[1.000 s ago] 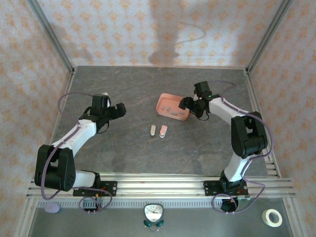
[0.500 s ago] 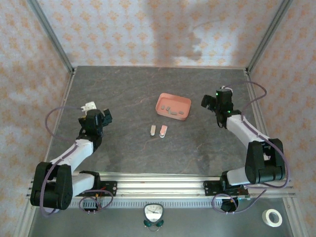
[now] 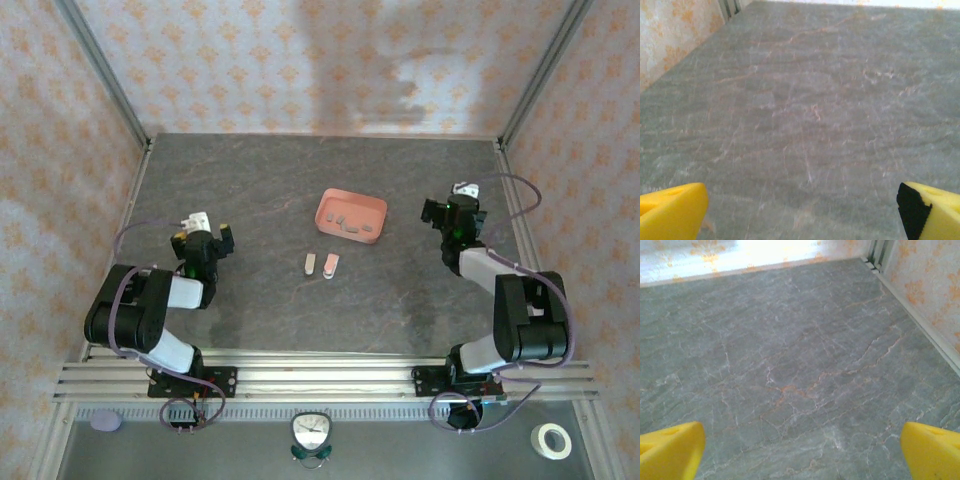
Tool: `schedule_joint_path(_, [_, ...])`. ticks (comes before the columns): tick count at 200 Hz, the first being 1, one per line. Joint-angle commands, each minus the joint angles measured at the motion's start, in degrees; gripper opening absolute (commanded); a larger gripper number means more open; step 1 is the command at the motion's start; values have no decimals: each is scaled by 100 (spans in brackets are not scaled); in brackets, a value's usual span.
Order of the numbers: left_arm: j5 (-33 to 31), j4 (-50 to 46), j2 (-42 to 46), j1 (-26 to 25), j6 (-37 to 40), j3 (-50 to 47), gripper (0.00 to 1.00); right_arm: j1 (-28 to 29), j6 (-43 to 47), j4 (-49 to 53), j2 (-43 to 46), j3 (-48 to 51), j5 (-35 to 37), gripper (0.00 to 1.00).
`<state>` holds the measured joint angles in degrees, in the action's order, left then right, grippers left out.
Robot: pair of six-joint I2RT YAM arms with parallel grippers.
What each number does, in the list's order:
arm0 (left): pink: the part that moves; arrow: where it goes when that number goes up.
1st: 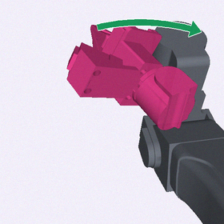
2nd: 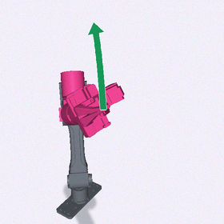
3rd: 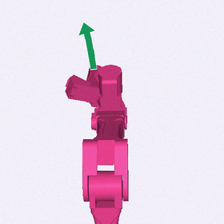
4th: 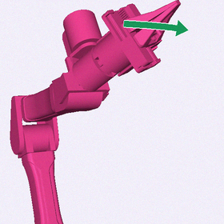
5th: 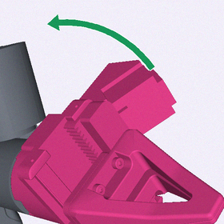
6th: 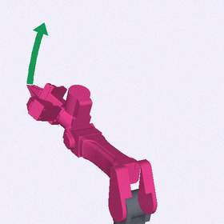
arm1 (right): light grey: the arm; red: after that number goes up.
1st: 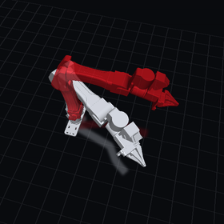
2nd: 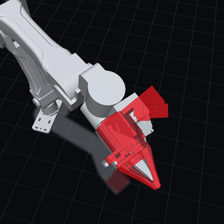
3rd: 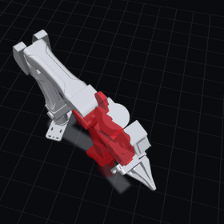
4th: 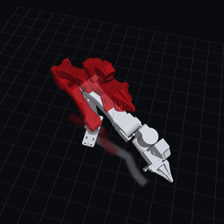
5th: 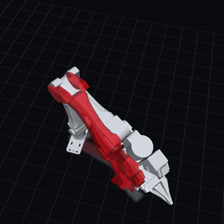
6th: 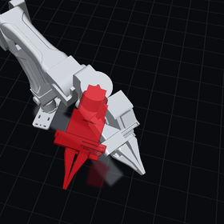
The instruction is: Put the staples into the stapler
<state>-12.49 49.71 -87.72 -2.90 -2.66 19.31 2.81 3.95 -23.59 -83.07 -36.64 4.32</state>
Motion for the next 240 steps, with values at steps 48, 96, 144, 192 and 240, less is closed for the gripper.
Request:
schedule_joint_path(48, [372, 87, 24, -43, 380, 270, 100, -1, 20, -900, 628, 1127, -89, 100])
schedule_joint_path(96, [525, 13, 10, -36, 437, 310, 100, -96, 6, -2744, -384, 1621, -371, 99])
schedule_joint_path(144, [527, 17, 10, -33, 432, 311, 100, -173, 32, -2237, -444, 1320, -752, 100])
schedule_joint_path(192, [523, 21, 11, -31, 433, 311, 100, -283, -40, -2089, -431, 1256, -949, 100])
schedule_joint_path(240, [624, -44, 1, -8, 415, 340, 100, -314, -58, -2089, -426, 1256, -996, 99])
